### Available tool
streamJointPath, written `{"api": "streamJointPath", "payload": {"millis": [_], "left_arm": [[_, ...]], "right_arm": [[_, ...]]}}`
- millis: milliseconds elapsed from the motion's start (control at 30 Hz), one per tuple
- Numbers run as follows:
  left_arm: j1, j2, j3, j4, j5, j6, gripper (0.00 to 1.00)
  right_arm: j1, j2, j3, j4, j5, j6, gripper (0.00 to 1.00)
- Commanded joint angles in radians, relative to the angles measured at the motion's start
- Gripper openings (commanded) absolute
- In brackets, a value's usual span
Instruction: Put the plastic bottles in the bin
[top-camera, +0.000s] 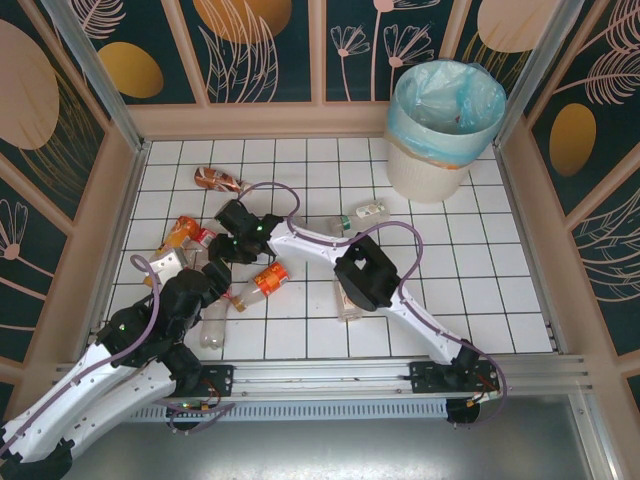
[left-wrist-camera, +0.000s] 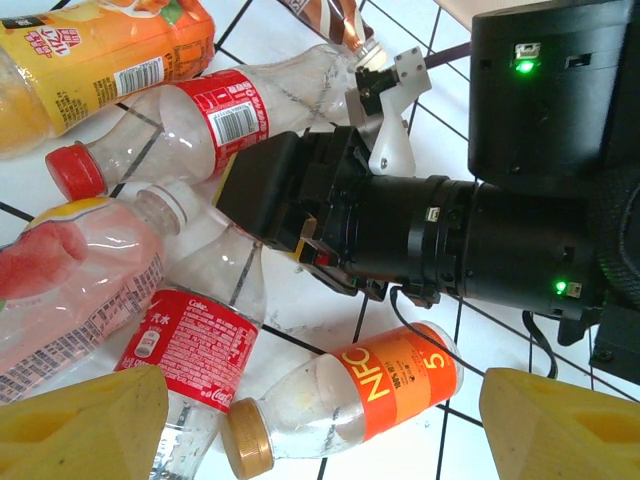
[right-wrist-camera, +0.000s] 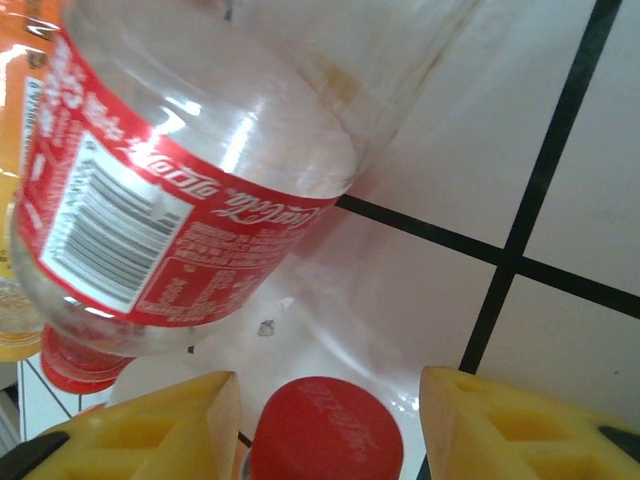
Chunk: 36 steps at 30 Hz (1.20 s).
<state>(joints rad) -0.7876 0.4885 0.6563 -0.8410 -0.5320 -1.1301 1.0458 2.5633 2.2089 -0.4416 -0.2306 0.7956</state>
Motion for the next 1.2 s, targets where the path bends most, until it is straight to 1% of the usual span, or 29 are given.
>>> {"api": "streamJointPath", "payload": {"millis": [0,233,267,300,400,500,533,633,800,900,933,967,1033,1100,1167], "left_arm": [[-0.002,-0.011,-0.006,0.011,0.0,0.01,0.82],[-0.002,-0.011,0.016,0.006,-0.011,0.019,0.81],[-0.002,-0.009,0.023,0.004,-0.015,0.022,0.81],[-0.001,-0.008,0.031,0.002,-0.021,0.026,0.81],[-0.001,-0.001,0.058,-0.007,-0.034,0.038,0.81],[-0.002,0.01,0.087,-0.014,-0.048,0.055,0.81],[-0.001,0.013,0.097,-0.016,-0.053,0.06,0.81],[-0.002,0.025,0.134,-0.021,-0.07,0.081,0.8],[-0.002,0.049,0.218,-0.021,-0.102,0.137,0.8],[-0.002,0.075,0.298,-0.017,-0.128,0.199,0.78],[-0.002,0.086,0.31,-0.013,-0.138,0.224,0.78],[-0.001,0.1,0.363,-0.006,-0.146,0.254,0.78],[-0.002,0.127,0.414,0.021,-0.154,0.32,0.78],[-0.001,0.162,0.459,0.06,-0.15,0.39,0.77],[-0.002,0.212,0.505,0.105,-0.138,0.461,0.76]], "right_arm": [[-0.005,0.018,-0.017,0.017,-0.005,0.016,0.49],[-0.005,-0.016,-0.016,0.015,0.024,0.005,0.4],[-0.004,-0.03,-0.017,0.014,0.038,0.0,0.39],[-0.003,-0.044,-0.022,0.013,0.053,-0.007,0.35],[-0.003,-0.096,-0.043,0.015,0.108,-0.028,0.32],[-0.001,-0.157,-0.08,0.038,0.152,-0.048,0.25],[0.0,-0.174,-0.09,0.048,0.161,-0.052,0.24],[0.003,-0.23,-0.116,0.082,0.182,-0.072,0.17],[0.006,-0.307,-0.122,0.127,0.198,-0.118,0.1],[0.008,-0.354,-0.104,0.14,0.236,-0.17,0.01],[0.008,-0.373,-0.093,0.143,0.241,-0.192,0.0],[0.008,-0.391,-0.079,0.145,0.275,-0.227,0.0],[0.008,-0.426,-0.049,0.142,0.334,-0.299,0.0],[0.008,-0.463,-0.013,0.137,0.419,-0.384,0.0],[0.007,-0.503,0.022,0.129,0.551,-0.507,0.0]]}}
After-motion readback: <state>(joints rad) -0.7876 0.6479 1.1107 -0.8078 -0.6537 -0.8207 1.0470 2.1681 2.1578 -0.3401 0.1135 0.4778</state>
